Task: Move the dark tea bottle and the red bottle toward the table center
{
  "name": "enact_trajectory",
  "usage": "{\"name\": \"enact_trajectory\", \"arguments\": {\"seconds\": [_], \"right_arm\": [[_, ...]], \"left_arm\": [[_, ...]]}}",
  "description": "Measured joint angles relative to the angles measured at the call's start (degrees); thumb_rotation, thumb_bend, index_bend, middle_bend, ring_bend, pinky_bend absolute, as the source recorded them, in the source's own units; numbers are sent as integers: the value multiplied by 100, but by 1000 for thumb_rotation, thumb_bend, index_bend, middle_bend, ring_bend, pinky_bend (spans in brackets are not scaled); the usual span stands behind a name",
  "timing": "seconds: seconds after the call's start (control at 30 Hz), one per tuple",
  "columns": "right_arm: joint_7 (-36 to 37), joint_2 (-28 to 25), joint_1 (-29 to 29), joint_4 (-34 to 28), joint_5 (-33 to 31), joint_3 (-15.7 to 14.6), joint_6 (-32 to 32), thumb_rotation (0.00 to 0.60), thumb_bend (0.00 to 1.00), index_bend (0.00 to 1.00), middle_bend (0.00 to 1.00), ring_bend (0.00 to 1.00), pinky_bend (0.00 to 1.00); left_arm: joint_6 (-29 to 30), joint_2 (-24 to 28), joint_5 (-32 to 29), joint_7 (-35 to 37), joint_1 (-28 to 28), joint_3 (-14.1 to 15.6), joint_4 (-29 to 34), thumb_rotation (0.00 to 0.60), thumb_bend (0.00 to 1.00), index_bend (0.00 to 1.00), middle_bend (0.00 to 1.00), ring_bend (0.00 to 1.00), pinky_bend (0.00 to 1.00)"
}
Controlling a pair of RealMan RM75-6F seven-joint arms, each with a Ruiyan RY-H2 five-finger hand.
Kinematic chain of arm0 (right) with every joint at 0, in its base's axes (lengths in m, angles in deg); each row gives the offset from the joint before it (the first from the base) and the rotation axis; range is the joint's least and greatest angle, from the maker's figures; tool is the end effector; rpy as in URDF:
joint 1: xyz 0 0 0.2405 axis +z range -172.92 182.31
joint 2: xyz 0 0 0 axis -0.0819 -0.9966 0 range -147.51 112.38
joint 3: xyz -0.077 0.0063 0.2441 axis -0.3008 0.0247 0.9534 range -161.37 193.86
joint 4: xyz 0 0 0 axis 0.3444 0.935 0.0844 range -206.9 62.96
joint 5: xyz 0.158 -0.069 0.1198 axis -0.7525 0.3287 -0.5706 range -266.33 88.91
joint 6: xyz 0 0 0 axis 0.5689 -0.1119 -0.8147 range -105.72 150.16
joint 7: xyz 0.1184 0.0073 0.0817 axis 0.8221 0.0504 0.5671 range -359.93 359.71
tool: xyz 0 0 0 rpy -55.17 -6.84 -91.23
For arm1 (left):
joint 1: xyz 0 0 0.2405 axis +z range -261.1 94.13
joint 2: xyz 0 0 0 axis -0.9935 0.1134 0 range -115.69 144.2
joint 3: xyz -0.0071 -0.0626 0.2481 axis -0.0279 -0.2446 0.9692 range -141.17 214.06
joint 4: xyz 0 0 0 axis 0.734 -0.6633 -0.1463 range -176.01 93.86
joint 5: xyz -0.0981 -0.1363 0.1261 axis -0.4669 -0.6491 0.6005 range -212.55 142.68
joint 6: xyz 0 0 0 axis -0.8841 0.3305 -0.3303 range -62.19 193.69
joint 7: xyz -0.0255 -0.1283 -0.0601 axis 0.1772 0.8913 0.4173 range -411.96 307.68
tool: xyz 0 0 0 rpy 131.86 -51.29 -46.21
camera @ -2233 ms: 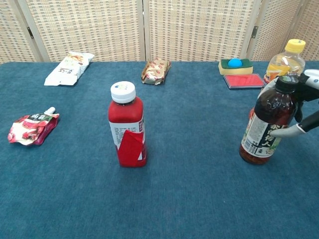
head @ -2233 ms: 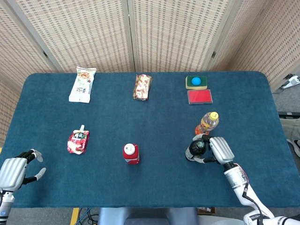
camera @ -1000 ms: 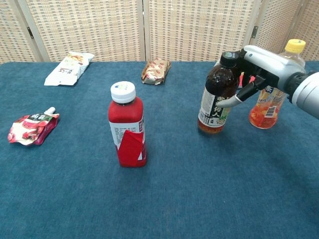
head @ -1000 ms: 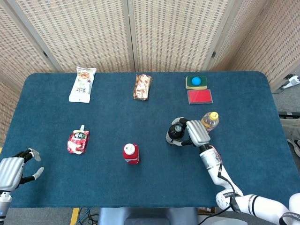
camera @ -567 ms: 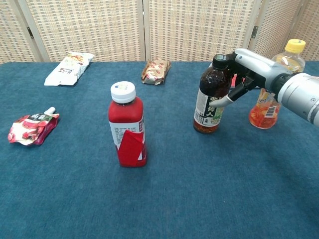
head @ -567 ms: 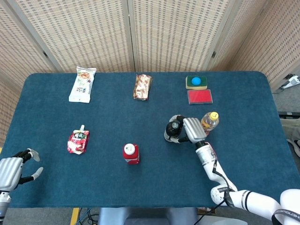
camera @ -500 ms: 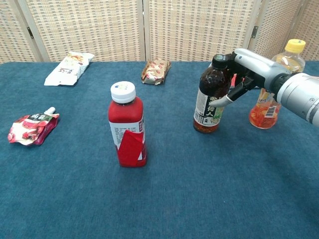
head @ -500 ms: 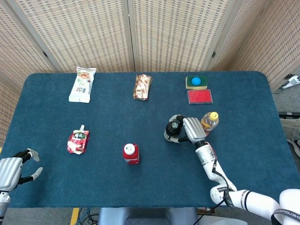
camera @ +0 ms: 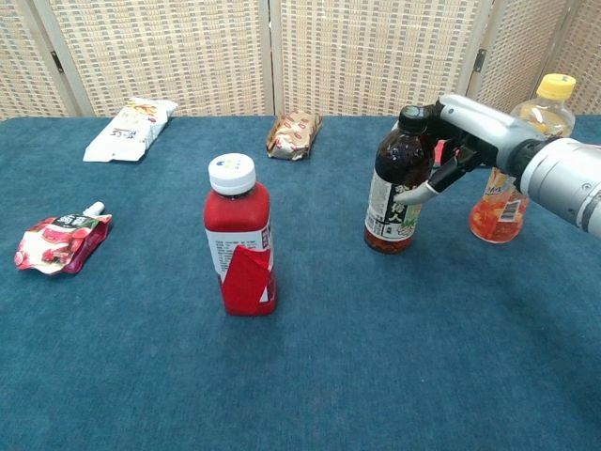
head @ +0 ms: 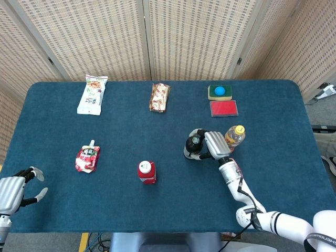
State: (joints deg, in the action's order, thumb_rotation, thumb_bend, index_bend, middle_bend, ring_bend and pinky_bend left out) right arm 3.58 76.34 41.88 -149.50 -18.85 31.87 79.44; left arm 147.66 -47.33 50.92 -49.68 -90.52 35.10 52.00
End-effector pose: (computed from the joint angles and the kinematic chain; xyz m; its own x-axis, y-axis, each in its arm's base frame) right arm -0.1622 -0.3525 -0.0149 0.0403 -0.2609 0.9645 -0.9723 -0.2329 -0.0224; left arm -0.3108 0.1870 0.1616 0.3878 0.0670 0.9193 0.9217 -0.0371 -0.3862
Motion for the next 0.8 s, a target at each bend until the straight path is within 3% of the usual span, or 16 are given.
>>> {"name": "enact_trajectory", "arguments": {"seconds": [0.17,0.27,0.8], "right_arm": [[23,-67,7,-44,10,-35,-36,600,40,112,222,315,591],[32,-96,2,-73,32,-41,-5,600,23,67,183,280,573],[-219,-575,-139,-871,112,-34,337,600,0,12,111,130,380]], "left_arm": [[-3,-2,2,-10,1,2,1,600,240,508,395,416,594],[-8,-4,-1,-15,-1,2,-1,600,240,508,395,416,594],[-40,-35,7,-94,-16,12,-9,600,240,508,395,416,594]]}}
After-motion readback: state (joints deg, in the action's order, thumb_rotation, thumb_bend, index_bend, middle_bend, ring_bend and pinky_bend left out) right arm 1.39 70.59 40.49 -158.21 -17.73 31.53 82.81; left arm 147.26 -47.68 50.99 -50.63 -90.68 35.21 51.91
